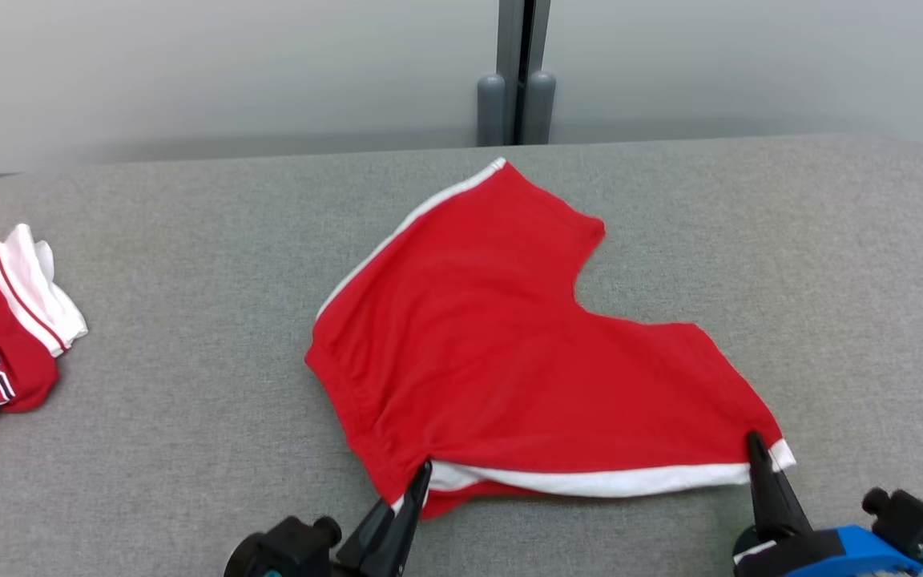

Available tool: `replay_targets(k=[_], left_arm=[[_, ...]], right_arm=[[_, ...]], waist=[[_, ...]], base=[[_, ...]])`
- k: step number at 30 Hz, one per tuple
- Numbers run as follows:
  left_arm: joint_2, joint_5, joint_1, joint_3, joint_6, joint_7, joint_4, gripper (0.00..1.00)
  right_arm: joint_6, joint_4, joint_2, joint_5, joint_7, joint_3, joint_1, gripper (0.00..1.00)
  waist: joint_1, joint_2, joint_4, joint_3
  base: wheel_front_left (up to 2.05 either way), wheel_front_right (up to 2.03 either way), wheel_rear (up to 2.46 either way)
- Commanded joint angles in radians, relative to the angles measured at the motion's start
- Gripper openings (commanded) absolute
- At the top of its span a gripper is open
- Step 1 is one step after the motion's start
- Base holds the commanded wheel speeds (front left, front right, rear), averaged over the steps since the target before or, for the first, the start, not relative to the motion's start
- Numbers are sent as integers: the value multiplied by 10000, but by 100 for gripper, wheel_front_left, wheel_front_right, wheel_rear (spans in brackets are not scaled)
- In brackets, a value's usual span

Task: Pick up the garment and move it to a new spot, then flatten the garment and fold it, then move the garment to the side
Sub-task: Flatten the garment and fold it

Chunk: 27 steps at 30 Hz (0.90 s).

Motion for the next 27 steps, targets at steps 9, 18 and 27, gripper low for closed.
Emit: replay_targets(k=[9,18,27], left_arm=[[188,-129,193,-256,-10,-27,-376,0],[-24,-108,-666,14,-10,-27,-617,0],[-263,-199,-2066,493,-10,-27,-436,0]], right_arm=[[5,-1076,10,76,840,-876,321,0],[5,-885,62,-300,1453,-1122,-1829,0],[5,610,-90,-1184,1929,-914,-5008,0]], waist=[[2,3,100,-284],[2,3,454,283],[2,3,1079,1329]], base=[[0,0,0],[0,0,0],[0,0,0]])
